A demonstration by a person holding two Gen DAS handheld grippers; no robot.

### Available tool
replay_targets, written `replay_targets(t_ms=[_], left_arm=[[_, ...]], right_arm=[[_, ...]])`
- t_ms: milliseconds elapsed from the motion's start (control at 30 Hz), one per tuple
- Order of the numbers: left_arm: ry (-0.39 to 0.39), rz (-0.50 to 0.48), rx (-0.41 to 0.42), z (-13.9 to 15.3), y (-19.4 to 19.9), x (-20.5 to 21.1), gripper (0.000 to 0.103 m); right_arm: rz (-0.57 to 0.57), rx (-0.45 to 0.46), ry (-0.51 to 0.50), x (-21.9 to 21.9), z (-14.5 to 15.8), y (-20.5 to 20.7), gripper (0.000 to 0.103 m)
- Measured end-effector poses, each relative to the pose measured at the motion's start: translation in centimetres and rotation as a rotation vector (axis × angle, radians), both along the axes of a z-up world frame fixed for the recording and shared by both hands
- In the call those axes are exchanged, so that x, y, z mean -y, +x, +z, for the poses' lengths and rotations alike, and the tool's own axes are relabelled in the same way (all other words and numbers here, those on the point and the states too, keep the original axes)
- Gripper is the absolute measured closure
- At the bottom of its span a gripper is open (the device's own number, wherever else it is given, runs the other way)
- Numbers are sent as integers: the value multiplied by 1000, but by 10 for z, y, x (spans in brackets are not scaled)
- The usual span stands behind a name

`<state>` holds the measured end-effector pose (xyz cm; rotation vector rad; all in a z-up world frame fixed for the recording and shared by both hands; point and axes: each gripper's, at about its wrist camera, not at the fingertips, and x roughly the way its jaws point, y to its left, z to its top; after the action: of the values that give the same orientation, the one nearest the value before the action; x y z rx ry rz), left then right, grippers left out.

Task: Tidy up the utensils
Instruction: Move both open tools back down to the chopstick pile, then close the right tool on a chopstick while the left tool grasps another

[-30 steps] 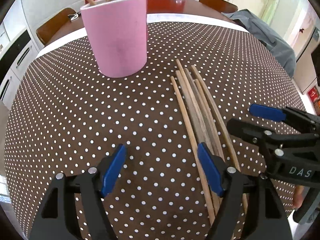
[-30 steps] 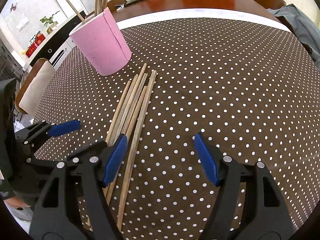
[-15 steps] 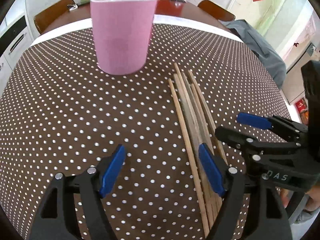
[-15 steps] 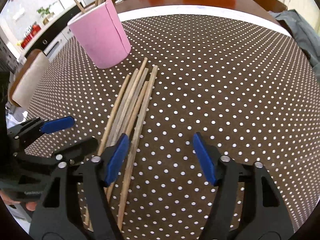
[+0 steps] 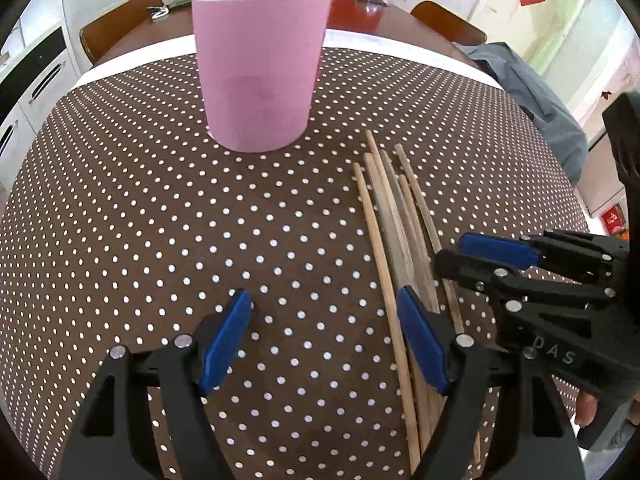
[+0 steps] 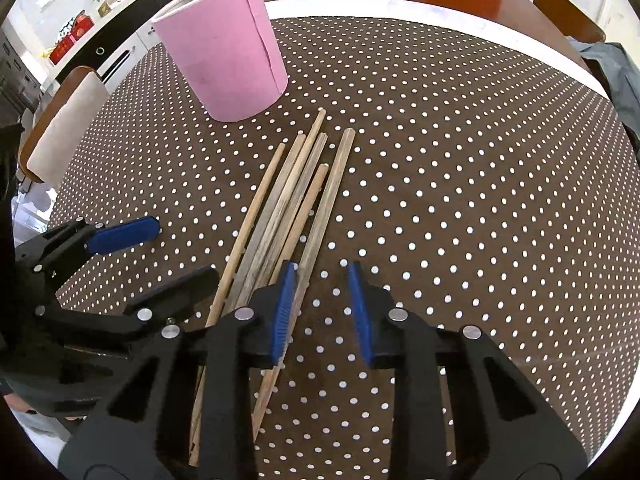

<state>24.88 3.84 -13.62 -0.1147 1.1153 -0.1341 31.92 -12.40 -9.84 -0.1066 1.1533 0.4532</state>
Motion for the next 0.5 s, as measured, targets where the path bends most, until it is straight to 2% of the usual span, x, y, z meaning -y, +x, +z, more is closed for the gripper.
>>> replay_targets(t_ms=[167,267,433,500], left_arm=[[35,1,0,-1,1,5,29],[24,13,-3,-2,3,5,29],[59,-17,-5,-5,2,23,29],[89,-21,-4,-6,4,30,29]], right_arm=[[23,29,-49,-6,-1,3,81],[34,57,-96,-16,-3,3,83],[54,36,-61,-6,-4,3,94],[69,23,-35,0,-5,4,95]])
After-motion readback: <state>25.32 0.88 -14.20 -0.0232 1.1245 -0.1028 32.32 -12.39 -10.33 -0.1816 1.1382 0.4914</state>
